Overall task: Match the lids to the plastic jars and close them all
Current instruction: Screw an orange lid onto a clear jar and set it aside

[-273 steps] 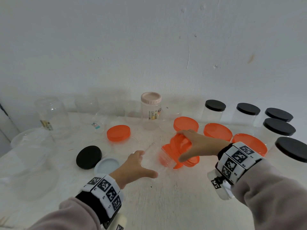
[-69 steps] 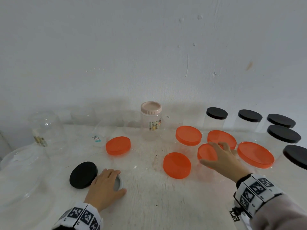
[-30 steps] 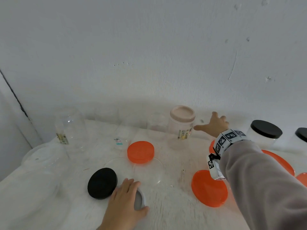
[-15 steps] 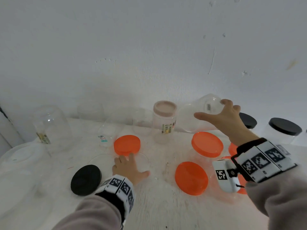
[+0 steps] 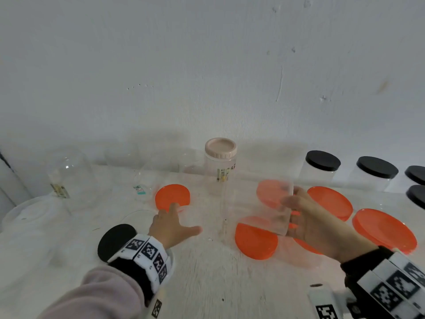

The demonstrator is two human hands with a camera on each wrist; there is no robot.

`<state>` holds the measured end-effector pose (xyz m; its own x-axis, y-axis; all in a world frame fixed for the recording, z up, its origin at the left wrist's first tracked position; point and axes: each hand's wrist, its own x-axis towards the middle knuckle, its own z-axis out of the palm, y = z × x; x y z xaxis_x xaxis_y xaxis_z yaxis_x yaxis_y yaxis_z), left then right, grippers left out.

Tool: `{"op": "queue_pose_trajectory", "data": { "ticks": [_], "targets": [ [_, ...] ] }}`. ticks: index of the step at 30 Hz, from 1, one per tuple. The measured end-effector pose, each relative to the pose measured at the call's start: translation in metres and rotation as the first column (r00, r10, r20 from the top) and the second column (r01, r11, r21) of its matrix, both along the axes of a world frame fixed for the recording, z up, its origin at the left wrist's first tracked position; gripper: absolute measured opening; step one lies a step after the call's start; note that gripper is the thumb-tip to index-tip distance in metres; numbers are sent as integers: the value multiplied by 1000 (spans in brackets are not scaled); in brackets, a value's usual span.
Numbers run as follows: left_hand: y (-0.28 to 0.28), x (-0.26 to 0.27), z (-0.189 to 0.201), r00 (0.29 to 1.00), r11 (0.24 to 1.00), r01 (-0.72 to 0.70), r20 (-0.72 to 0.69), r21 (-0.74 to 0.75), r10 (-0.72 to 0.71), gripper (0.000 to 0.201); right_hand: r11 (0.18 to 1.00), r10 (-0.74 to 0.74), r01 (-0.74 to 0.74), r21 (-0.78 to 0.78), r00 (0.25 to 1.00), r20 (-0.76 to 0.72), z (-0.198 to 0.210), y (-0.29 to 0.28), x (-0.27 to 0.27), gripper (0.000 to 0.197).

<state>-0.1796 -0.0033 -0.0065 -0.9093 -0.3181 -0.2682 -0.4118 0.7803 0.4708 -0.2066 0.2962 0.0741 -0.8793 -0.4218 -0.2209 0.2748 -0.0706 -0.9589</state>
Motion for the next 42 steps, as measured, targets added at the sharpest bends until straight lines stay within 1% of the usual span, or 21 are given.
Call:
{"op": "queue_pose_trajectory", "data": {
  "ticks": [2, 4, 5, 7, 10, 11, 13, 15, 17, 19, 22, 25, 26, 29, 32, 34, 36, 39, 42],
  "targets": [
    [-6, 4, 8, 998, 993, -14, -61, 119, 22, 103, 999, 28, -27, -28, 999, 31, -6, -3, 11, 76],
    [-9, 9, 18, 994, 974, -51, -80, 220, 70, 106, 998, 29, -26, -61, 998, 55, -12, -7, 21, 82],
    [-10, 11, 23, 992, 963, -69, -83, 262, 94, 105, 996, 38, -30, -87, 996, 82, -15, -9, 26, 82],
    [-9, 16, 33, 986, 937, -110, -82, 332, 144, 98, 992, 74, -58, -108, 986, 147, -20, -13, 34, 81],
    [-6, 26, 46, 974, 896, -161, -81, 413, 212, 88, 992, 112, -97, -78, 969, 219, -31, -19, 43, 90],
    [-6, 31, 49, 970, 883, -170, -86, 438, 229, 86, 993, 105, -90, -72, 966, 238, -34, -21, 46, 88],
    [-5, 40, 55, 963, 848, -164, -105, 503, 249, 88, 995, 80, -60, -80, 959, 273, -40, -26, 52, 72],
    [-3, 49, 60, 960, 808, -124, -136, 576, 244, 99, 995, 72, -50, -83, 955, 287, -45, -29, 58, 56],
    [-2, 57, 65, 957, 771, -88, -162, 631, 243, 110, 995, 69, -41, -96, 952, 300, -50, -30, 62, 53],
    [-1, 61, 69, 955, 742, -71, -170, 667, 244, 112, 990, 72, -28, -139, 943, 325, -53, -31, 66, 57],
    [2, 65, 75, 957, 711, -32, -183, 702, 224, 105, 974, 110, -34, -224, 936, 336, -54, -35, 70, 59],
    [5, 69, 81, 959, 714, -10, -195, 700, 205, 104, 960, 202, -128, -249, 934, 297, -56, -39, 72, 83],
    [6, 70, 82, 959, 720, -9, -198, 694, 204, 105, 956, 231, -162, -246, 931, 282, -57, -40, 73, 86],
    [10, 75, 86, 961, 733, -1, -201, 680, 188, 107, 960, 249, -207, -187, 939, 236, -60, -46, 74, 81],
    [13, 79, 88, 959, 735, -3, -205, 678, 193, 107, 976, 215, -203, -83, 963, 166, -62, -52, 73, 63],
    [14, 80, 90, 959, 744, -10, -205, 668, 198, 106, 976, 216, -216, -11, 969, 122, -61, -55, 72, 56],
    [14, 82, 91, 959, 760, -15, -207, 650, 195, 104, 965, 241, -249, 86, 966, 89, -61, -59, 71, 62],
    [12, 83, 91, 958, 776, -17, -211, 630, 193, 104, 934, 268, -276, 226, 961, 64, -62, -64, 68, 81],
    [13, 83, 91, 957, 792, -16, -220, 610, 190, 109, 873, 285, -257, 415, 958, -6, -66, -70, 65, 100]
  ]
}}
